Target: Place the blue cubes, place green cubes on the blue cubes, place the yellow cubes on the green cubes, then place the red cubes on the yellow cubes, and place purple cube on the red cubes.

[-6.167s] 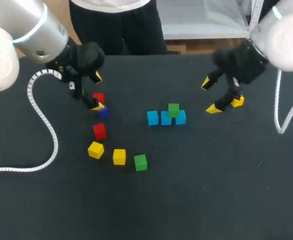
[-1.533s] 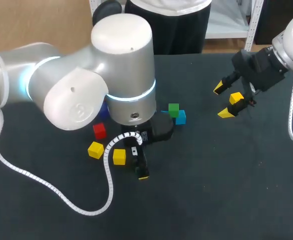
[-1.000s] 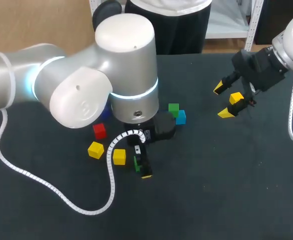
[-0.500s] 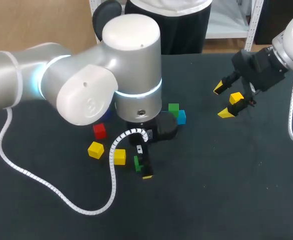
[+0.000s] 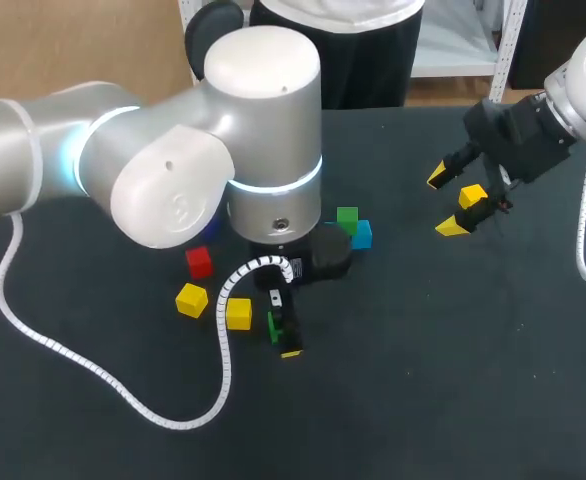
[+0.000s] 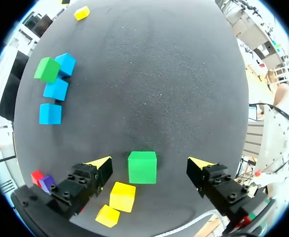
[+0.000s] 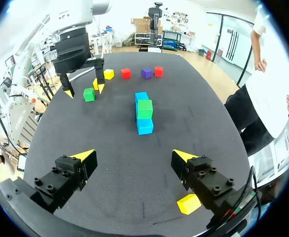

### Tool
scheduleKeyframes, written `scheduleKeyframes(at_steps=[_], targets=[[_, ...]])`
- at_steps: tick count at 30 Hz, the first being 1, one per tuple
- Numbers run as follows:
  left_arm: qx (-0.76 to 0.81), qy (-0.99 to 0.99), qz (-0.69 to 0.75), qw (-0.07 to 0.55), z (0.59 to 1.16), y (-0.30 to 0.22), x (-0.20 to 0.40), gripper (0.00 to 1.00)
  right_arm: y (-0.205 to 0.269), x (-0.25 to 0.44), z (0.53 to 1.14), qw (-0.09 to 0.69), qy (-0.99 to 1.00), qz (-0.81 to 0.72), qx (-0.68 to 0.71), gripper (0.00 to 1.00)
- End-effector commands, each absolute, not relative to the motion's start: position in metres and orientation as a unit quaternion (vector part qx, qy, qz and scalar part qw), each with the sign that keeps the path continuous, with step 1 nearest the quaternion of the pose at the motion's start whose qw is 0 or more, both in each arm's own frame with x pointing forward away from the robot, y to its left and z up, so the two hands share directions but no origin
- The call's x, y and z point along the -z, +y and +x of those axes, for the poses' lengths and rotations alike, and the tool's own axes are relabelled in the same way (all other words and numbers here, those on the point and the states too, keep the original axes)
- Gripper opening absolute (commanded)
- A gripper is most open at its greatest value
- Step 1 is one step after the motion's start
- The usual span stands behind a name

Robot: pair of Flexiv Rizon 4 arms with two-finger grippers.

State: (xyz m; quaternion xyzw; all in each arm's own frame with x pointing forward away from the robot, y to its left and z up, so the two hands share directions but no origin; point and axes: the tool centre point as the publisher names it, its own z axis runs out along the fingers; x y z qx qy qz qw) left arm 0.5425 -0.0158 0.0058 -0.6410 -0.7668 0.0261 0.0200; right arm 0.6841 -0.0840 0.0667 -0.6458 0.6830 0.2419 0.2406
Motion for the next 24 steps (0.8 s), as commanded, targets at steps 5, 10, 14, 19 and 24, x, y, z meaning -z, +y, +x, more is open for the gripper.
scheduleKeyframes(at_steps=[5,10,14,19,24], targets=[[-0.026,-0.760,-0.649,0.020,0.547,-0.015,-0.004,0.38,-0.084,-0.067,0.684,0.241,0.683,-0.646,-0.242,1.00],[-0.032,-0.758,-0.652,0.024,0.549,-0.014,0.000,0.00,-0.084,-0.067,0.684,0.241,0.683,-0.646,-0.242,1.00],[-0.036,-0.759,-0.650,0.029,0.549,-0.012,0.004,0.00,-0.084,-0.067,0.684,0.241,0.683,-0.646,-0.242,1.00],[-0.039,-0.760,-0.647,0.032,0.549,-0.011,0.008,0.00,-0.084,-0.067,0.684,0.241,0.683,-0.646,-0.242,1.00],[-0.038,-0.758,-0.650,0.026,0.551,-0.013,0.003,0.00,-0.084,-0.067,0.684,0.241,0.683,-0.646,-0.242,1.00]])
